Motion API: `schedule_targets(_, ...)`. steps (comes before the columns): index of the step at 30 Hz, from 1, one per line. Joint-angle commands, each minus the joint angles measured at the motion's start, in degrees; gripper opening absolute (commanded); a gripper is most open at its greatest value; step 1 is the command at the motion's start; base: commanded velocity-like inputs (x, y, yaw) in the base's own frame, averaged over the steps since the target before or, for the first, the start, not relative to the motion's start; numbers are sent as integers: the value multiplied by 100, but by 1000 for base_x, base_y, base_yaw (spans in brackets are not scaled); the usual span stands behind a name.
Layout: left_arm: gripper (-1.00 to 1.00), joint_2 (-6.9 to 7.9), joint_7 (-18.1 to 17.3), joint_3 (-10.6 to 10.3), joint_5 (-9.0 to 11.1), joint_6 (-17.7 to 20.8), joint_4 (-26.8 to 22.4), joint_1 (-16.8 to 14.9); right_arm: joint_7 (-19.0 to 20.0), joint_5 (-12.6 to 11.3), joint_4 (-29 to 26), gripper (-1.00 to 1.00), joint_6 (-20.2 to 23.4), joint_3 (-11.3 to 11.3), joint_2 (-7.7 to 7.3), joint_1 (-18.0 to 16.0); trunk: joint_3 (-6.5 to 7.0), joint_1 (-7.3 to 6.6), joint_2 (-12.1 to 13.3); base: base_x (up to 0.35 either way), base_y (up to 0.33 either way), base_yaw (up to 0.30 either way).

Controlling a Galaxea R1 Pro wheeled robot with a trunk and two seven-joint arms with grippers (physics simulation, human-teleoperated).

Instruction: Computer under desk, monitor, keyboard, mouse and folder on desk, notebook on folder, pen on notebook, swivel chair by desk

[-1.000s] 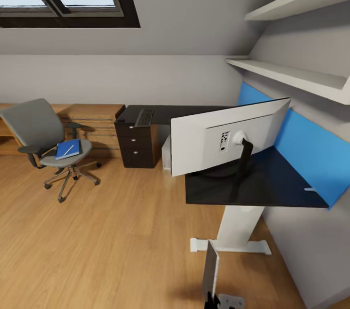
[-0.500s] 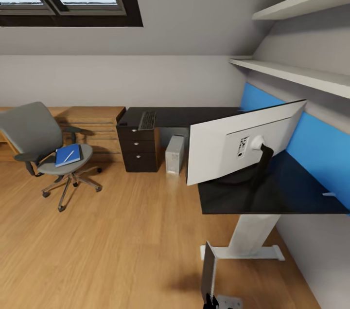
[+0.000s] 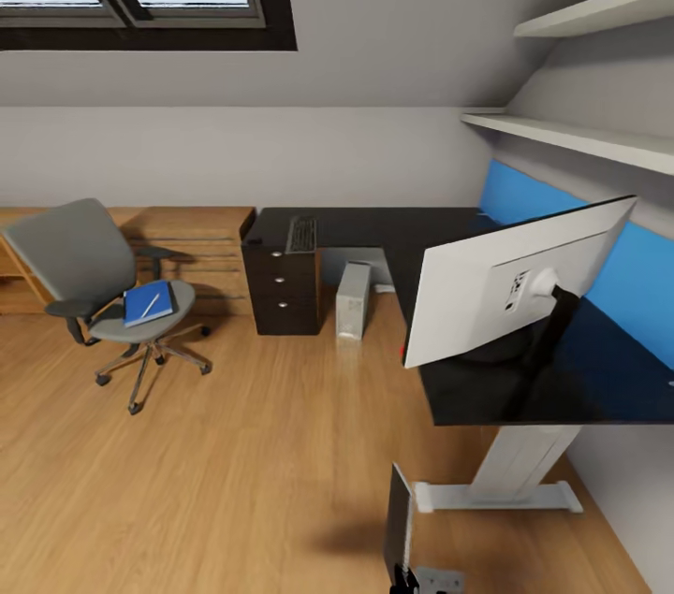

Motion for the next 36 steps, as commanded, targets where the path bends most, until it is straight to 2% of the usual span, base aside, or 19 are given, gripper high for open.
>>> schedule_targets(1, 100, -2, 8, 2, 55, 20, -5, -2, 5, -51, 5, -100, -23, 50, 0, -5, -6, 1, -4, 105, 318, 0)
schedule_targets(12, 100, -9, 8, 2, 52, 18, 78, -2, 5, -43, 6, -100, -23, 50, 0, -5, -6, 1, -4, 251, 200, 0)
schedule_targets(28, 100, -15, 8, 2, 52, 17, 97, -2, 5, -43, 6, -100, -23, 50, 0, -5, -6, 1, -4, 328, 36, 0)
schedule_targets(36, 100, -17, 8, 2, 52, 17, 96, -2, 5, -43, 13, -100, -23, 50, 0, -5, -6, 1, -4, 321, 137, 0)
